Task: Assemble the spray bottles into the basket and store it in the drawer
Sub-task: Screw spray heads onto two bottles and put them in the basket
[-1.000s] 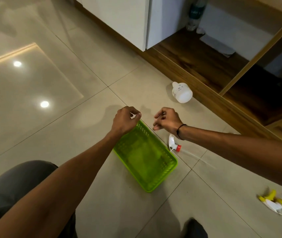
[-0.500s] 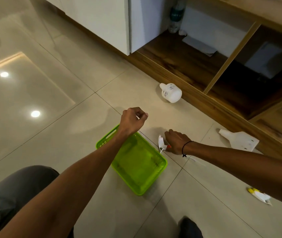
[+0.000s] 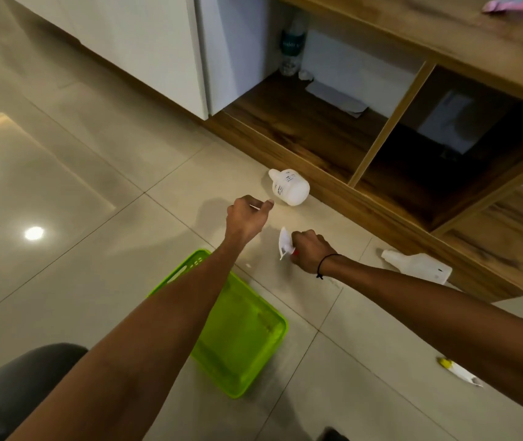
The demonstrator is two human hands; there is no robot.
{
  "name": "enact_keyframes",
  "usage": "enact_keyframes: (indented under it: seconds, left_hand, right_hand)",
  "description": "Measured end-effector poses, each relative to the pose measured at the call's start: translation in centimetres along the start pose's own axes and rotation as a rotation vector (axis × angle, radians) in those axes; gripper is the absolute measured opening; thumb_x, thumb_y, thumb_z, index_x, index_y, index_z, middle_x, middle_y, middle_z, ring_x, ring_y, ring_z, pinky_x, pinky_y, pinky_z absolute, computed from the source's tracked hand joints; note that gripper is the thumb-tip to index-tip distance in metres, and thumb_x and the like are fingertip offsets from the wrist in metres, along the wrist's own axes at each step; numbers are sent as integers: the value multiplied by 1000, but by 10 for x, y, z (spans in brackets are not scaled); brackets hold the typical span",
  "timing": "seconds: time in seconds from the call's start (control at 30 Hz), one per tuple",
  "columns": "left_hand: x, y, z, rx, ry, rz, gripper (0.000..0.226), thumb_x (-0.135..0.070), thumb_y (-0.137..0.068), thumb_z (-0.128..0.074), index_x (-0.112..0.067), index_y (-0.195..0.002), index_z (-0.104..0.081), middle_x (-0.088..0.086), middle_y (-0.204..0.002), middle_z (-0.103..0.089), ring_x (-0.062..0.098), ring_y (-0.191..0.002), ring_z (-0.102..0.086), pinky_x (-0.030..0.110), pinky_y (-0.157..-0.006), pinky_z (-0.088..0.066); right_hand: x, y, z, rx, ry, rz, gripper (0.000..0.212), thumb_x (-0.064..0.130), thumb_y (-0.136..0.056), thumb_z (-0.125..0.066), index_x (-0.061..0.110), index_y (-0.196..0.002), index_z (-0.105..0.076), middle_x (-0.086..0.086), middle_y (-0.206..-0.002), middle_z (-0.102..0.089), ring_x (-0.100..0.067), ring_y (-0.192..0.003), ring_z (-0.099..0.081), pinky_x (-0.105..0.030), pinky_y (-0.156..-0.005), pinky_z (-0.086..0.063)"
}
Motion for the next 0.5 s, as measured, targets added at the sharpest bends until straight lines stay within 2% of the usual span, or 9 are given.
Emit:
enact_keyframes:
  seconds: [0.07,0.13,0.2,0.33,0.5]
  left_hand:
    - [-4,-17,-9,13,45,74,52,-54,-96,-67,-6,-116,-73,15,-97,-79,28,-72,-75,45,-93,-64]
    - [-8,-31,-22,39,82,147,59,-56,-100,-62,-1,-119,-70,19,-106,-78,22,-68,-70,41,-92,-65]
    - [-12,-41,-41,96,157,238,65,-58,-102,-59,0,-131,-62,22,-119,-74,22,-80,-69,40,-90,-65]
    - [-22,-49,-84,205,326,400,72,-57,-103,-56,-4,-151,-48,23,-144,-62,37,-121,-69,50,-102,-60]
    - [-22,-57,-120,218,509,506,81,-53,-100,-65,-11,-162,-32,21,-157,-46,41,-141,-53,56,-110,-53]
  right_hand:
    - [-7,-8,13,-42,-33,-14,35,25,-97,-62,4,-124,-57,-26,-128,-61,-49,-110,-63,-39,-79,-44]
    - [-12,-13,24,-77,-68,-23,35,27,-97,-63,5,-124,-57,-24,-126,-62,-47,-108,-65,-37,-78,-45]
    - [-19,-18,33,-114,-116,-32,34,26,-99,-63,6,-125,-58,-23,-125,-63,-45,-106,-66,-35,-78,-45]
    - [-34,-22,43,-170,-161,-60,32,21,-98,-62,6,-126,-58,-23,-125,-62,-46,-105,-65,-38,-80,-48]
    - [-58,-22,50,-211,-230,-85,35,26,-100,-63,6,-129,-58,-21,-126,-62,-39,-106,-65,-32,-78,-43]
Point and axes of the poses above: each hand's wrist, its own y-axis away from the middle knuckle, its own z-axis out of the back of the hand, x = y × z, the point moved 10 cm from there along -y, towards the middle knuckle
